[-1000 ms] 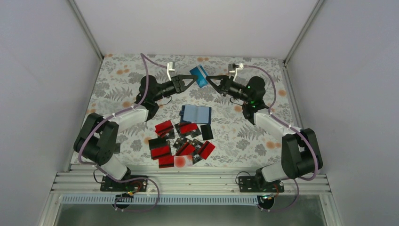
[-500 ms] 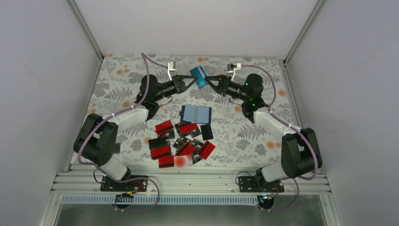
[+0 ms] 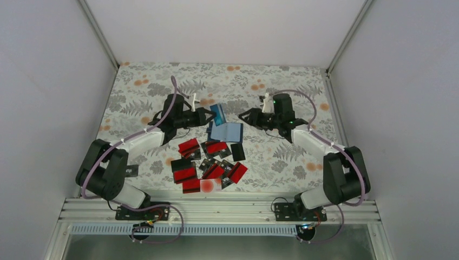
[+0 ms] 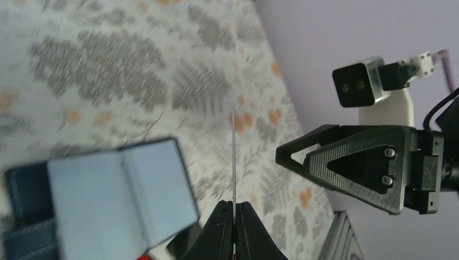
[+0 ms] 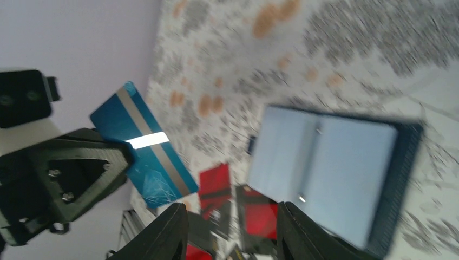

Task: Put the credit cards into the card holder

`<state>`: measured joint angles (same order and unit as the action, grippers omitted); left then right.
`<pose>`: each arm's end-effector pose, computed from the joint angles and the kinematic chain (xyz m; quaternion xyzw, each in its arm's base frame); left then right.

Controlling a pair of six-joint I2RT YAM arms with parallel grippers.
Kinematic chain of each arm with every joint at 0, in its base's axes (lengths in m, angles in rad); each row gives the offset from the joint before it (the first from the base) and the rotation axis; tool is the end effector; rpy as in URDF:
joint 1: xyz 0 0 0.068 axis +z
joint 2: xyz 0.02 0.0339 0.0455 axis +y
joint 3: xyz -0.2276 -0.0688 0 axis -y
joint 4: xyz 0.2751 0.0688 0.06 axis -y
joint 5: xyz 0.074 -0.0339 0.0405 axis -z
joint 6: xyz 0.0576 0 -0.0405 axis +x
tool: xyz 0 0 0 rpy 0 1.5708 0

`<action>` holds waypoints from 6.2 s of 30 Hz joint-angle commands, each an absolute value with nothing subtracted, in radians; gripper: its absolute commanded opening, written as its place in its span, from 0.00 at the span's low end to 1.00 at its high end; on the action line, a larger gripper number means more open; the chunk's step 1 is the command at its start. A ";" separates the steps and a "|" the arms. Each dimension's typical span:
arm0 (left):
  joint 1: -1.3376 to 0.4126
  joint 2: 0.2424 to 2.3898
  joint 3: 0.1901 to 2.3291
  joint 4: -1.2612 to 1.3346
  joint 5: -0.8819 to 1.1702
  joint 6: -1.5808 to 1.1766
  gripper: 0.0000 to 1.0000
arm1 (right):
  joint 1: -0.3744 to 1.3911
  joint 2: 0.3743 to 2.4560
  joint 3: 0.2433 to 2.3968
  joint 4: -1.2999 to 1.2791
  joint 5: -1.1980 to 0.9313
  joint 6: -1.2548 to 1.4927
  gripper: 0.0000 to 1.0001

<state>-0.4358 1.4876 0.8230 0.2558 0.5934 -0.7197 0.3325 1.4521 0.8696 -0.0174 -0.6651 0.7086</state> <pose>0.3185 -0.1839 0.1695 0.0458 0.8141 -0.4914 0.3062 0.3233 0.1492 0.1709 0.0066 0.8497 0.4698 0.2390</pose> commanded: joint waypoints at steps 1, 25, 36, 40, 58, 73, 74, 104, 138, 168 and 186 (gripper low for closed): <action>-0.433 1.515 0.784 0.171 0.584 -0.637 0.02 | 0.329 1.497 0.802 -0.071 -0.641 0.628 0.42; -0.438 1.788 0.847 0.299 0.639 -0.681 0.02 | 0.329 1.756 0.794 0.002 -0.623 0.582 0.26; -0.441 1.844 0.882 0.299 0.646 -0.679 0.02 | 0.328 1.802 0.790 0.014 -0.625 0.573 0.22; -0.445 1.862 0.890 0.299 0.651 -0.677 0.02 | 0.328 1.809 0.792 0.013 -0.628 0.572 0.21; -0.454 1.883 0.901 0.275 0.654 -0.668 0.02 | 0.327 1.815 0.792 0.009 -0.634 0.569 0.19; -0.455 1.963 1.072 -0.063 0.673 -0.600 0.02 | 0.327 1.819 0.799 0.010 -0.642 0.568 0.19; -0.454 1.969 1.084 -0.087 0.672 -0.590 0.02 | 0.327 1.820 0.799 0.010 -0.643 0.566 0.19; -0.464 2.095 1.269 -0.337 0.750 -0.451 0.02 | 0.324 1.830 0.839 -0.014 -0.673 0.532 0.17; -0.494 2.191 1.414 -0.451 0.715 -0.377 0.02 | 0.293 1.758 0.902 -0.116 -0.595 0.457 0.16; -0.479 2.296 1.600 -0.603 0.704 -0.267 0.02 | 0.294 1.999 1.000 -0.162 -0.520 0.439 0.08; -0.502 2.317 1.590 -0.548 0.723 -0.339 0.02 | 0.294 1.916 0.991 -0.151 -0.557 0.453 0.08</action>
